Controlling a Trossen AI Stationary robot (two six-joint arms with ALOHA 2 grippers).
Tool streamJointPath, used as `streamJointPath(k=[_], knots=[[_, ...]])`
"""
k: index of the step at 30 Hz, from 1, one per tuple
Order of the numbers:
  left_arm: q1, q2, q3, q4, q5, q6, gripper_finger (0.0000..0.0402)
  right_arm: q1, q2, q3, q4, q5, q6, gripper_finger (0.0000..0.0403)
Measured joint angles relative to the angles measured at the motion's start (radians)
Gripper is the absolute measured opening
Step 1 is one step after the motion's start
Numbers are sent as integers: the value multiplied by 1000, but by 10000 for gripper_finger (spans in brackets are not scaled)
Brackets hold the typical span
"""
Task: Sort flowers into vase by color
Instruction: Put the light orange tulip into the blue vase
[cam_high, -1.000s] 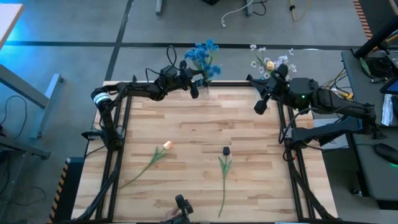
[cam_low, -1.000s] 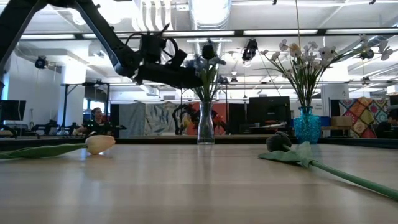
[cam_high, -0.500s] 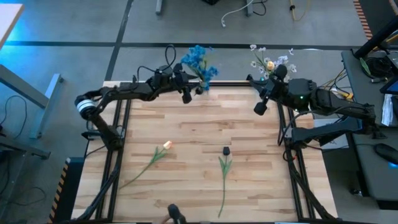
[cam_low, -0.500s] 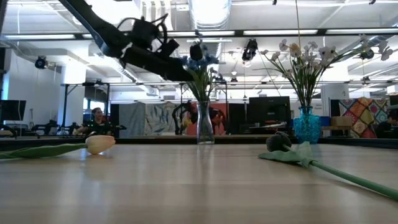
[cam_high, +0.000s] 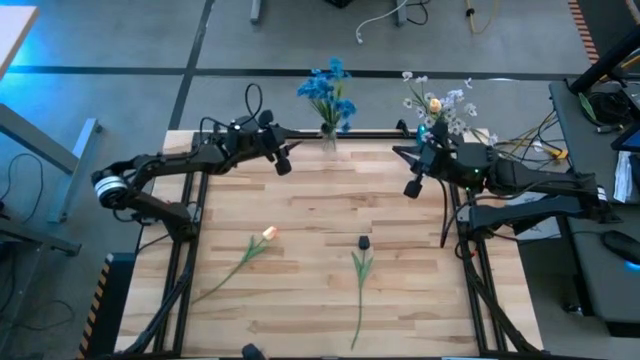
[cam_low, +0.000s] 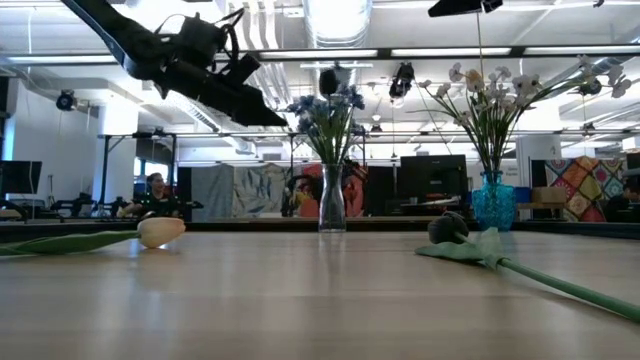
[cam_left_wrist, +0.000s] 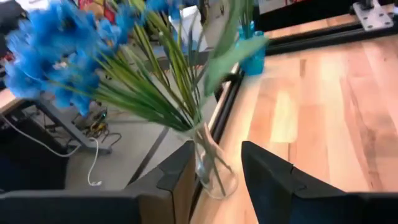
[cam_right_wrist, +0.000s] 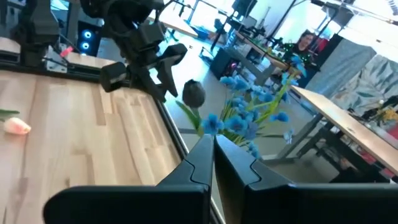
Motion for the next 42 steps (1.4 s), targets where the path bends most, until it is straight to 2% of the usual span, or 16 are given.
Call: streamJointPath(k=[5, 8, 12, 16, 19, 25, 32, 38, 42], knots=[[-1, -13, 37, -66, 1, 8, 99, 0, -17, 0, 8, 1, 1, 9], [-7, -23, 95, -256, 0, 8, 86, 0, -26, 1, -9, 1, 1, 9], [-71, -44, 162, -579, -5, -6, 63, 0, -40, 11, -87, 1, 49, 9], [-196, -90, 169, -754, -118, -74, 36, 0, -47, -29, -108, -21, 92, 9], [-304, -117, 167, -844, -196, -165, 21, 1, -48, -112, -53, -108, 95, 8], [-525, -161, 165, -918, -256, -383, 1, 1, -45, -320, 203, -283, 92, 8], [-703, -162, 162, -1115, -314, -703, 1, 3, -46, -468, 394, -293, 156, 8], [-816, -123, 158, -1256, -298, -992, 6, 10, -45, -493, 411, -293, 201, 9], [-896, -79, 155, -1292, -263, -1137, 37, 12, -45, -495, 411, -293, 207, 9]])
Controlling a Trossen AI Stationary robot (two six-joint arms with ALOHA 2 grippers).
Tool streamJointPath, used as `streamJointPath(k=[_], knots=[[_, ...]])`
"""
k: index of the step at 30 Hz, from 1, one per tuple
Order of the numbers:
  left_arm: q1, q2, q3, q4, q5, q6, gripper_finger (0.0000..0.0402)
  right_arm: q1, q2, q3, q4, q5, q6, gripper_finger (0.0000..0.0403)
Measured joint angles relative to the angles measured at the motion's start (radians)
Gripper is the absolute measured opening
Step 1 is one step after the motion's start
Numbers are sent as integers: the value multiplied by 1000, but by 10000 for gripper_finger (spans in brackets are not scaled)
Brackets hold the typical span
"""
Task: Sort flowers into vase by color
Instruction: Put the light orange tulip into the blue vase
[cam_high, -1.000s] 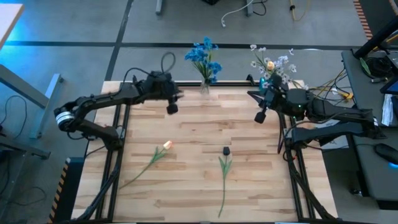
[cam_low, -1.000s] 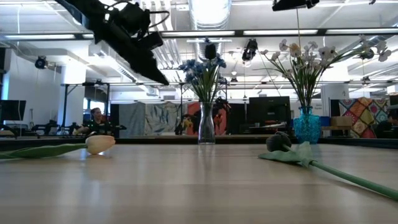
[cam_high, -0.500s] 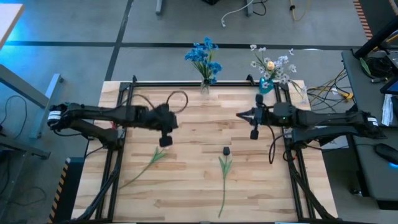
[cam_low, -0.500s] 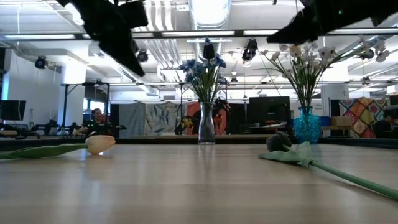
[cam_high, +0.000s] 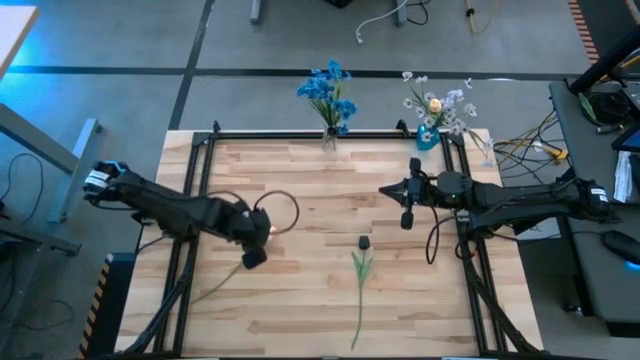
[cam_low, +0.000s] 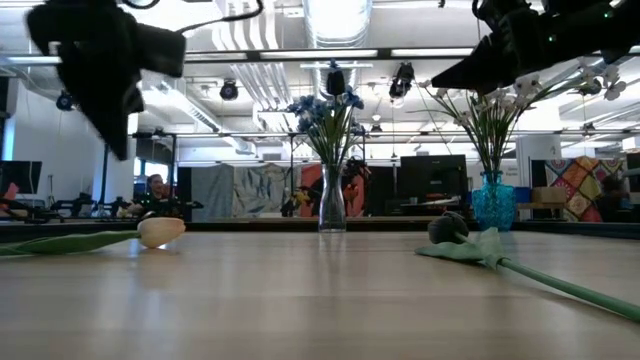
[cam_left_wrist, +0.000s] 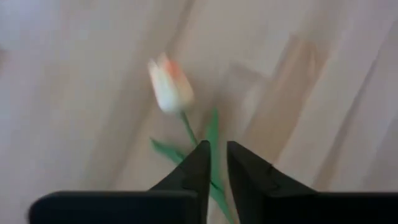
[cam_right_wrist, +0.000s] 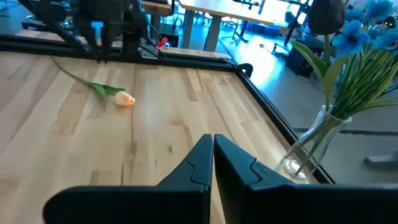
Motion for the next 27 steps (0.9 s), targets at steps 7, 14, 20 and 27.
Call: streamJointPath(k=[7, 14, 20, 27], knots=[[-74, 116, -14, -41, 63, -167, 114, 2, 0, -1, 0, -1, 15, 9], [-67, 150, -115, 85, 97, -150, 142, 1, 0, -4, 0, 0, 19, 9], [-57, 150, -220, 212, 135, -175, 141, 2, 0, -4, 0, 0, 19, 9], [-57, 140, -260, 268, 123, -157, 111, 2, 0, -4, 0, 0, 39, 9]])
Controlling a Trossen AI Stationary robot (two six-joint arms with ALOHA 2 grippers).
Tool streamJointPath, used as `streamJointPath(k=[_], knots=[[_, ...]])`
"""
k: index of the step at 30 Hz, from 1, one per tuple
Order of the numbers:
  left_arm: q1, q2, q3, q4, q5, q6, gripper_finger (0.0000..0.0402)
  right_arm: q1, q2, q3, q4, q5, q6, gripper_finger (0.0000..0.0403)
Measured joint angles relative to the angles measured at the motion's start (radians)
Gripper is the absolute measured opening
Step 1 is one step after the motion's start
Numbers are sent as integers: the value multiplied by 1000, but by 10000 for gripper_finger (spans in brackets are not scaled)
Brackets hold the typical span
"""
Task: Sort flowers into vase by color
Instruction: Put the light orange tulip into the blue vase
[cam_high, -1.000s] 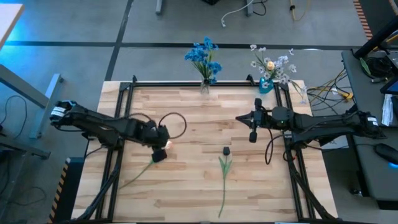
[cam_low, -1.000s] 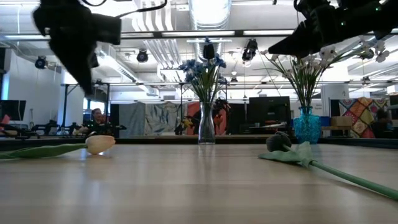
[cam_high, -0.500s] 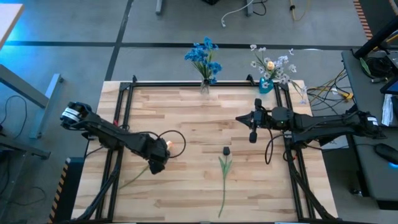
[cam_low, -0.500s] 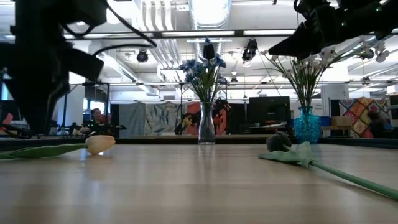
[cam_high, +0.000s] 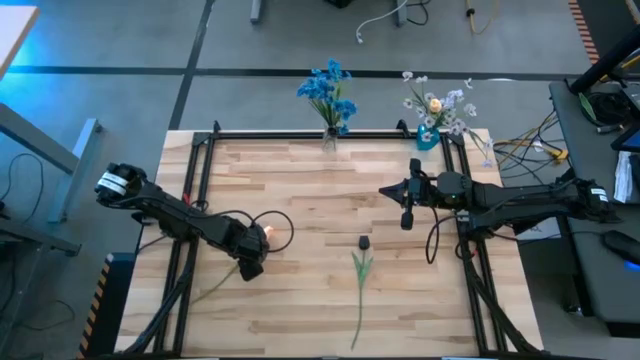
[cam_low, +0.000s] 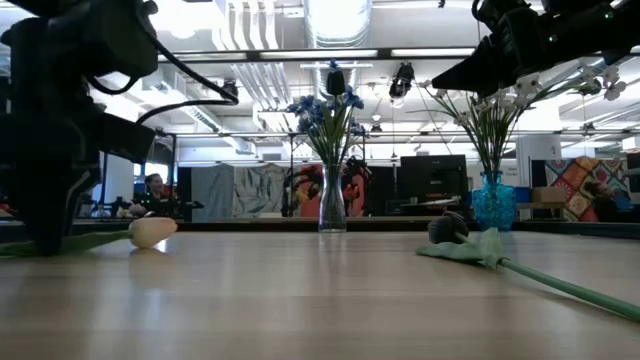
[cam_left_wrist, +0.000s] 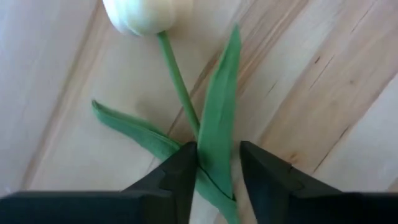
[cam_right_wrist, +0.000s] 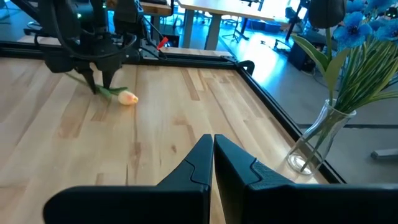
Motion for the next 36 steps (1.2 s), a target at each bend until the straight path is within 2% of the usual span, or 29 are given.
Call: streamJointPath(k=[6, 9, 14, 21, 23, 28, 31, 36], knots=[[-2, -15, 9, 85, -120, 67, 20, 0, -1, 0, -50, 0, -1, 9], [-2, -30, -17, 218, -160, 120, 9, 0, -1, -1, -86, 0, 10, 9], [29, -49, -65, 551, -247, 283, 3, 6, 1, -23, -57, 1, 42, 9], [112, -37, -163, 1167, -276, 578, 1, 28, 76, -143, 269, -30, 123, 9], [145, -29, -187, 1312, -272, 641, 1, 36, 120, -175, 369, -30, 139, 10], [231, -2, -187, 1537, -189, 757, 1, 69, 269, -207, 618, -29, 161, 34], [274, 19, -136, 1582, -122, 830, 0, 86, 370, -197, 751, -29, 193, 68], [332, 47, -32, 1570, -14, 926, 0, 115, 535, -109, 848, -28, 216, 133]])
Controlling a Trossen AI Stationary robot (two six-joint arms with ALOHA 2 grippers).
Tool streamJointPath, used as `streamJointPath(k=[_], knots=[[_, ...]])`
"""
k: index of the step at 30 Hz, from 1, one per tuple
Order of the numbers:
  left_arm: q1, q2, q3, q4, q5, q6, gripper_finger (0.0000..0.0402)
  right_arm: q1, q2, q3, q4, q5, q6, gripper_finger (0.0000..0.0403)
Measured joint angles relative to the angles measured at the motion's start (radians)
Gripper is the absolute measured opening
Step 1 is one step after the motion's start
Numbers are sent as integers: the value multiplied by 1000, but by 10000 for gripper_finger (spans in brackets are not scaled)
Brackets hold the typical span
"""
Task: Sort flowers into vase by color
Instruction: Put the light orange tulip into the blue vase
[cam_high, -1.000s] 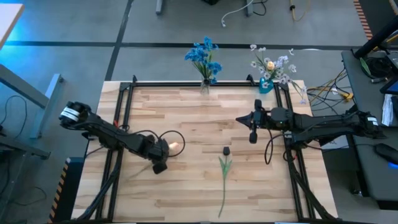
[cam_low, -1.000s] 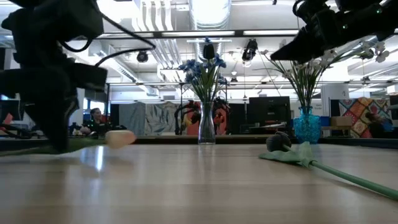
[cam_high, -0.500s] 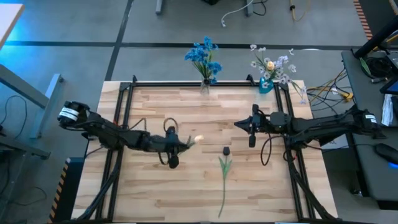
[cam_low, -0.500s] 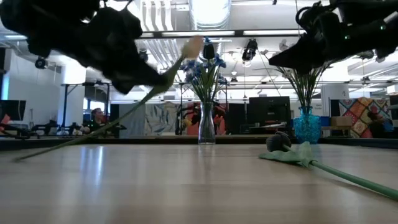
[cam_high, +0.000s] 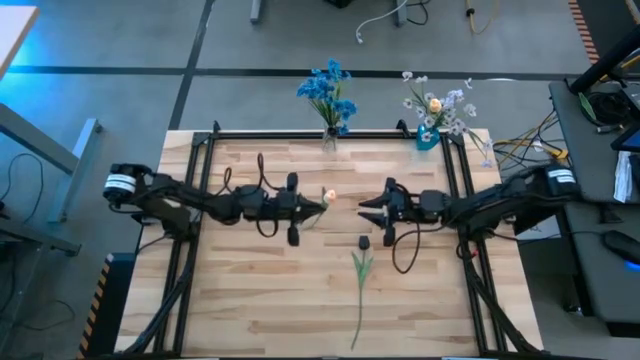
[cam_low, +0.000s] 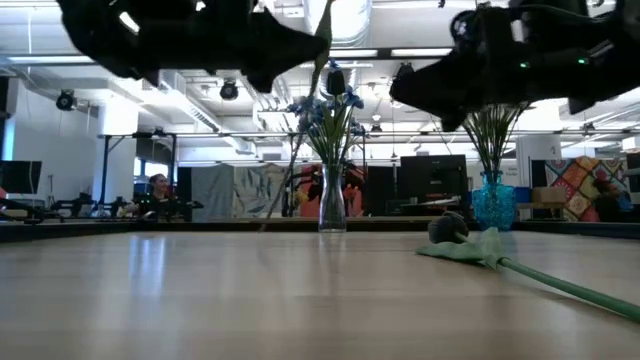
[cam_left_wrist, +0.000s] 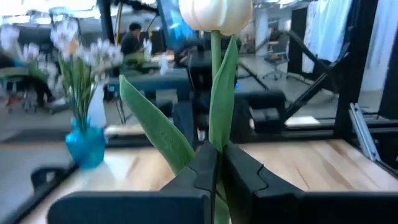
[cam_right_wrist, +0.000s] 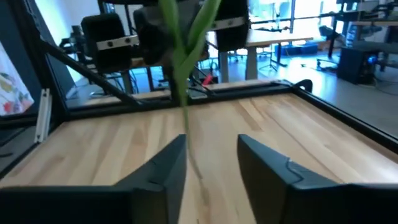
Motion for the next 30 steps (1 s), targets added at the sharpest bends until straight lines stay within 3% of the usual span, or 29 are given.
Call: streamJointPath(k=[7, 16, 24, 30], knots=[[42, 27, 81, 0, 86, 32, 0, 34, 159, 132, 105, 26, -3, 186], [42, 44, 95, 10, 96, 43, 0, 40, 249, 245, 132, 67, -50, 178], [42, 46, 96, 26, 103, 40, 0, 42, 288, 309, 122, 72, -62, 134], [42, 46, 100, 32, 107, 31, 5, 42, 280, 323, 116, 82, -86, 48]])
